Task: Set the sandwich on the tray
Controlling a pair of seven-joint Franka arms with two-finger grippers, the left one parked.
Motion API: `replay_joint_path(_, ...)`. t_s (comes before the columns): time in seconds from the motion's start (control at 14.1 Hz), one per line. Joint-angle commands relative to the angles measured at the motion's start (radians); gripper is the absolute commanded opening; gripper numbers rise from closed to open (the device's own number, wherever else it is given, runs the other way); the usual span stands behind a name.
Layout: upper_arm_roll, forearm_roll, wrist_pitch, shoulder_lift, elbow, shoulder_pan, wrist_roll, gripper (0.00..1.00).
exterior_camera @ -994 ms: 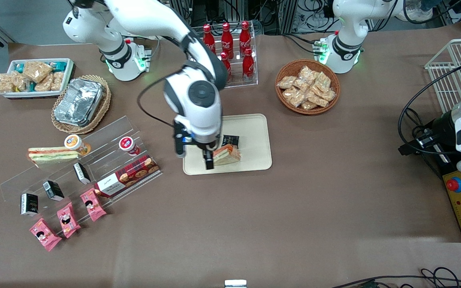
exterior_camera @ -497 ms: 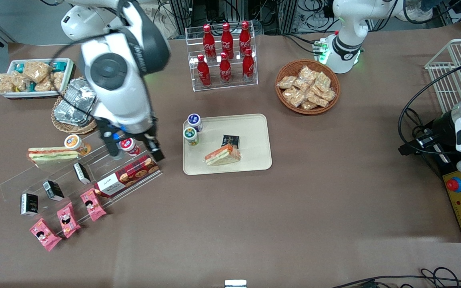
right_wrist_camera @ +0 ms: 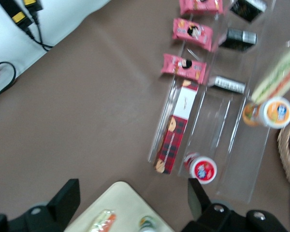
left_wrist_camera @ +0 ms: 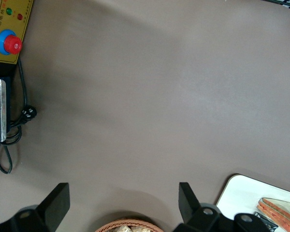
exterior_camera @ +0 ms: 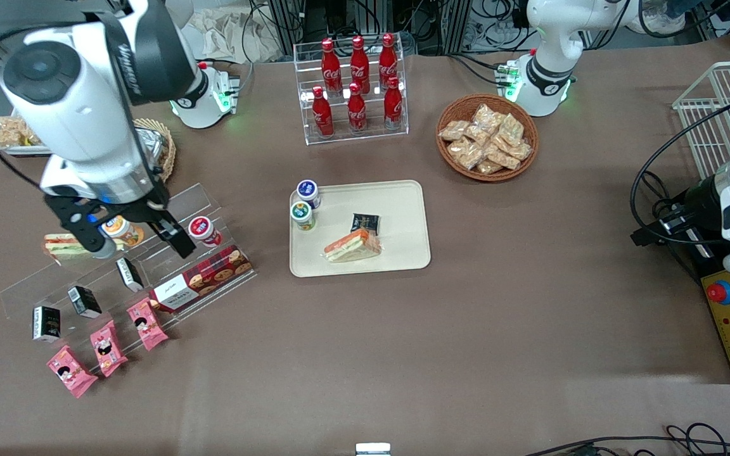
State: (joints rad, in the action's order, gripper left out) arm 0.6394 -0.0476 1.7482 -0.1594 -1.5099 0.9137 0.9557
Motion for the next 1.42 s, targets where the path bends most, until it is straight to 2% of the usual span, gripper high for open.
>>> replay_joint_path(0.0, 0.026, -0.026, -0.019, 0.034, -0.012, -0.018, -0.245, 0.99)
replay_joint_path(0.07, -0.006, -0.023, -0.029, 0.037, -0.013, -0.08, -0.294, 0.99)
replay_joint_path(0.36, -0.392, -0.025, -0.05, 0.07, -0.019, -0.511, -0.394, 0.99)
replay_joint_path(0.43, -0.458, -0.025, -0.047, 0.075, -0.022, -0.592, -0.432, 0.99)
replay_joint_path(0.57, -0.533, -0.025, -0.044, 0.083, -0.029, -0.72, -0.539, 0.99)
replay_joint_path(0.92, -0.546, -0.006, -0.035, 0.084, -0.03, -0.848, -0.811, 0.99)
replay_joint_path(1.07, -0.54, 0.032, -0.033, 0.081, -0.027, -0.881, -0.918, 0.99)
replay_joint_path(1.21, -0.521, 0.072, -0.033, 0.081, -0.026, -0.895, -0.945, 0.99)
replay_joint_path(1.35, -0.517, 0.074, -0.036, 0.081, -0.024, -0.897, -0.945, 0.99)
